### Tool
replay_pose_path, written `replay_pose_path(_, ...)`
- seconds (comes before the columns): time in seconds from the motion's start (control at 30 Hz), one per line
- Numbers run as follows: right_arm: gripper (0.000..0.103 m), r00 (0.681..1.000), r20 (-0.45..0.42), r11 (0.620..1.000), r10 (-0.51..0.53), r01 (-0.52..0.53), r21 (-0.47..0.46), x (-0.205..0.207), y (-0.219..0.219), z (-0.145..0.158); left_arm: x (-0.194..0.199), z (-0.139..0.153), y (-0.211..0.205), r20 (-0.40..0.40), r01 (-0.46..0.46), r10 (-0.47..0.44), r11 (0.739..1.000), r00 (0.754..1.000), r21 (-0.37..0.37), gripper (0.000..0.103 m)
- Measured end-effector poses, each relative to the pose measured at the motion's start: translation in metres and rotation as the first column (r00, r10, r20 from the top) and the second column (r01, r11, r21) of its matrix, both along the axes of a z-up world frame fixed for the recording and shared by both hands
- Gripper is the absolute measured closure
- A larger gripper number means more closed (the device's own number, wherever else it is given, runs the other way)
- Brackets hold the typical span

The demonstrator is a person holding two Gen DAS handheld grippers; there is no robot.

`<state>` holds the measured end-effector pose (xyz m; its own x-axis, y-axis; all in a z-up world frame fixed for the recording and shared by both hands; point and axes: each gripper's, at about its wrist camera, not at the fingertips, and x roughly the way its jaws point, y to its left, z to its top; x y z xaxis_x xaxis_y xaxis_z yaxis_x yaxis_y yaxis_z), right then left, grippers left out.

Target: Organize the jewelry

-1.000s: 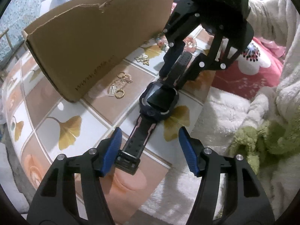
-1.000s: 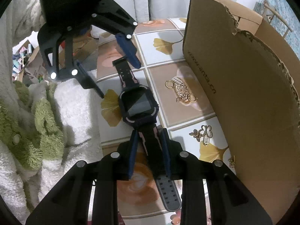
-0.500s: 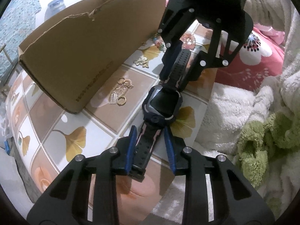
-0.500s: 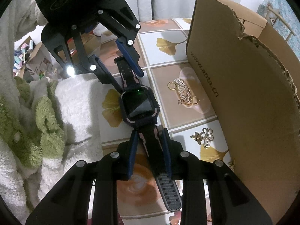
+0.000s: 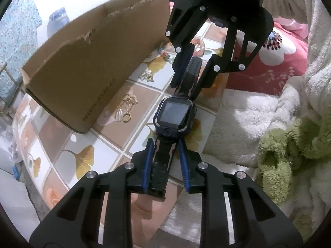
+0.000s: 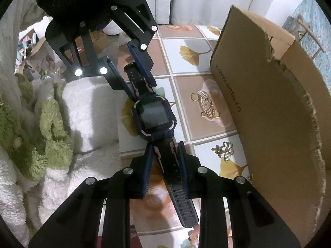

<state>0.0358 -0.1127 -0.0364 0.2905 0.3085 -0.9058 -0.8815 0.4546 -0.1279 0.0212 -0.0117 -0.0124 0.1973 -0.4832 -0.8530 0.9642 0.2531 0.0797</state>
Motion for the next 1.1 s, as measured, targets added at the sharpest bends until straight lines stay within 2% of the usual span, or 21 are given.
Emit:
replay_pose_path(0.17,0.079,0.998,0.061,1.0,-0.005,0.006,-0.012,-0.015,0.002,0.016,-0.014,0.024,0.001,0.085,0.0,0.002,1.0,0.996,-0.021,0.08)
replay_pose_path(0.3,0.08,0.99,0.142,1.0,-0.015,0.017,-0.012,-0.026,-0.001,0.041,-0.022,0.047,0.0,0.16,0.007,-0.002,1.0,0.987,-0.029,0.08)
replay_pose_path(0.47,0.08,0.964,0.263,0.999,-0.029,0.034,-0.012,-0.036,-0.009,0.08,-0.03,0.086,-0.007,0.292,0.024,-0.014,0.999,0.956,-0.032,0.08)
replay_pose_path(0.5,0.081,0.958,0.285,0.999,-0.032,0.036,-0.009,-0.038,-0.012,0.09,-0.031,0.092,-0.01,0.313,0.03,-0.019,0.999,0.95,-0.03,0.096)
replay_pose_path(0.53,0.081,0.952,0.304,0.999,-0.038,0.04,-0.001,-0.039,-0.015,0.099,-0.029,0.102,-0.013,0.327,0.033,-0.023,0.999,0.945,-0.026,0.103)
replay_pose_path(0.63,0.083,0.932,0.36,0.999,-0.047,0.045,0.012,-0.041,-0.022,0.125,-0.022,0.125,-0.022,0.39,0.028,-0.01,0.999,0.921,-0.041,0.103)
replay_pose_path(0.67,0.089,0.926,0.376,0.999,-0.044,0.046,0.002,-0.039,-0.023,0.129,-0.019,0.132,-0.026,0.406,0.025,-0.004,0.999,0.914,-0.048,0.103)
replay_pose_path(0.7,0.103,0.919,0.391,0.999,-0.044,0.049,-0.003,-0.035,-0.025,0.135,-0.015,0.138,-0.031,0.423,0.029,-0.005,0.998,0.906,-0.052,0.103)
replay_pose_path(0.77,0.103,0.914,0.402,0.998,-0.062,0.063,0.011,-0.021,-0.03,0.144,0.0,0.147,-0.04,0.463,0.02,0.011,0.998,0.886,-0.063,0.103)
replay_pose_path(0.8,0.103,0.906,0.416,0.997,-0.078,0.082,0.008,-0.011,-0.035,0.148,0.009,0.149,-0.043,0.46,0.01,0.023,0.998,0.888,-0.069,0.103)
replay_pose_path(0.93,0.103,0.909,0.392,0.99,-0.139,0.121,0.069,0.012,-0.052,0.159,0.041,0.144,-0.054,0.441,-0.065,0.086,0.996,0.894,-0.064,0.103)
replay_pose_path(1.1,0.103,0.907,0.374,0.979,-0.195,0.159,0.125,0.024,-0.062,0.152,0.051,0.126,-0.044,0.38,-0.124,0.14,0.99,0.914,-0.068,0.103)
